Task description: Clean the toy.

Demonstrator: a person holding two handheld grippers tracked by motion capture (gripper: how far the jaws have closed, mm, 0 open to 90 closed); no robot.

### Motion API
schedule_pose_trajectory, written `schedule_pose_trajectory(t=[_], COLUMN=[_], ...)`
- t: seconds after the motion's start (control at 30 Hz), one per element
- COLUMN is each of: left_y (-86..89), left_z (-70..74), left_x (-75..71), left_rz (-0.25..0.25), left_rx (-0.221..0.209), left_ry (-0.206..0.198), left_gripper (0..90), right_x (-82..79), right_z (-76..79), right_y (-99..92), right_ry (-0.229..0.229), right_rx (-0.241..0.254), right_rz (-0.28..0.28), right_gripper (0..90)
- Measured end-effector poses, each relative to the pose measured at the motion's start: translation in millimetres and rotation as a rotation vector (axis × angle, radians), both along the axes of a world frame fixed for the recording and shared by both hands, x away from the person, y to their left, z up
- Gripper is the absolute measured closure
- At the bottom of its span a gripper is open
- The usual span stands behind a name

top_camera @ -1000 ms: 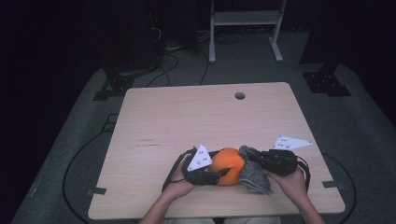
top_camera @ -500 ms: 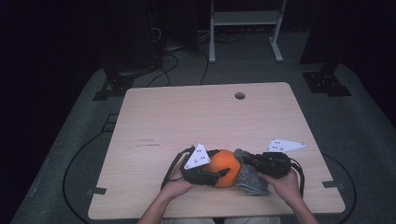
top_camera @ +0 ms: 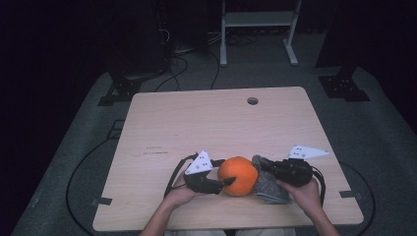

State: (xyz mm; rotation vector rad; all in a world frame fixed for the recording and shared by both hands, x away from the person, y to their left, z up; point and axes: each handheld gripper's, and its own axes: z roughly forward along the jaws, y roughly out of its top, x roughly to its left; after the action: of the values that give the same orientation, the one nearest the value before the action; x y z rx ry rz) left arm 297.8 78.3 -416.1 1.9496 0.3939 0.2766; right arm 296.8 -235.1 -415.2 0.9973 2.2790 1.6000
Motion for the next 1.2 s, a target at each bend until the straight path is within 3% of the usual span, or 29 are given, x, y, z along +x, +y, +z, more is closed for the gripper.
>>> schedule_pose_trajectory(t=[0.07, 0.13, 0.17, 0.23, 0.3, 0.37, 0.43, 0.47, 0.53, 0.57, 0.67, 0.77, 0.87, 0.93, 0.97, 1.03, 1.2], left_y=[-2.2, -4.2, -5.8, -8.3, -10.4, -7.2, -4.2, -4.7, -10.0, -11.7, -14.2, -17.2, -21.3, -22.6, -22.2, -19.1, -20.4], left_z=[3.9, 7.3, 8.1, 9.1, 8.8, 7.9, 7.3, 5.8, -2.4, -6.0, -11.8, -8.6, -4.2, -0.3, 1.5, 4.3, 2.9], left_x=[-1.1, -1.7, -3.2, -5.9, -8.1, -6.0, -3.2, -2.2, 0.9, 1.5, 0.0, -3.8, -8.1, -11.1, -12.0, -12.4, -12.3], left_rz=[0.034, 0.034, 0.028, 0.006, -0.005, -0.051, -0.053, -0.043, -0.004, -0.010, -0.001, 0.021, 0.018, 0.012, 0.009, 0.001, -0.028], left_rx=[0.011, 0.036, 0.041, 0.039, 0.048, 0.017, 0.007, 0.015, 0.083, 0.092, 0.063, 0.066, 0.087, 0.108, 0.117, 0.108, 0.100], left_ry=[-0.018, -0.023, -0.027, -0.027, -0.026, 0.005, 0.002, -0.001, -0.002, 0.001, -0.033, -0.056, -0.075, -0.090, -0.097, -0.090, -0.080], left_gripper=[39.1, 40.2, 40.2, 40.2, 39.5, 36.8, 29.4, 24.0, 17.2, 16.6, 27.3, 37.8, 39.5, 40.1, 40.5, 41.5, 39.4], right_x=[-5.7, -14.1, -17.1, -19.9, -17.5, -14.6, -12.5, -10.8, -8.3, -7.3, -7.1, -8.4, -15.4, -20.3, -22.1, -22.1, -12.6], right_z=[12.6, 24.5, 27.0, 27.0, 20.3, 14.0, 9.2, 7.7, 6.3, 5.7, 5.3, 8.5, 19.0, 25.4, 27.6, 29.1, 19.0], right_y=[2.5, 11.1, 16.5, 26.8, 32.3, 29.9, 23.4, 20.2, 16.9, 16.3, 16.2, 12.3, 18.6, 26.7, 30.6, 31.7, 17.6], right_ry=[-0.041, -0.088, -0.105, -0.133, -0.129, -0.114, -0.106, -0.093, -0.084, -0.084, -0.102, -0.095, -0.126, -0.141, -0.163, -0.178, -0.131], right_rx=[0.039, 0.084, 0.085, 0.021, -0.016, -0.022, -0.022, -0.010, 0.003, 0.004, -0.030, -0.025, -0.034, -0.021, -0.039, -0.059, -0.062], right_rz=[0.034, 0.098, 0.123, 0.132, 0.130, 0.120, 0.095, 0.087, 0.079, 0.078, 0.051, 0.044, 0.072, 0.124, 0.134, 0.126, 0.070], right_gripper=[82.1, 82.0, 82.0, 81.9, 82.0, 81.9, 82.0, 82.0, 82.0, 82.0, 81.9, 82.0, 82.1, 82.1, 82.1, 82.0, 82.0])
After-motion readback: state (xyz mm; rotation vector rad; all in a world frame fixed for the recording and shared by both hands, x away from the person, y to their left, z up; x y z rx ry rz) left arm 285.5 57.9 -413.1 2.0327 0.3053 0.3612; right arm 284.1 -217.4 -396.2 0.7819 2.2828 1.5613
